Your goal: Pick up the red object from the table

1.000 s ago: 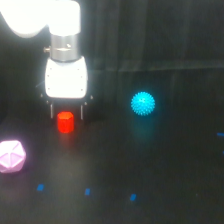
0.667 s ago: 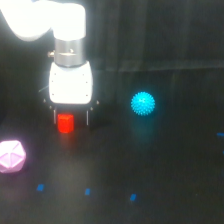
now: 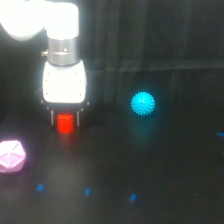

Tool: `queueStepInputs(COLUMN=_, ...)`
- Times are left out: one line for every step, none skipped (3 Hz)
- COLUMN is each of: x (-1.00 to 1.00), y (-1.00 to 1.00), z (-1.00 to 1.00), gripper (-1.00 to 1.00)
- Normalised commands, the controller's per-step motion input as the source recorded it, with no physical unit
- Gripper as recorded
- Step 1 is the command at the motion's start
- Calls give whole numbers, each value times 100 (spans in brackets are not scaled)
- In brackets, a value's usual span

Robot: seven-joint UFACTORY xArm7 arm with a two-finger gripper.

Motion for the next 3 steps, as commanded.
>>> queueStepInputs(x=25, y=-5, z=35, gripper=-95)
queueStepInputs(x=35, y=-6, z=100, gripper=-100)
queueStepInputs(x=31, y=28, z=81, gripper=-47)
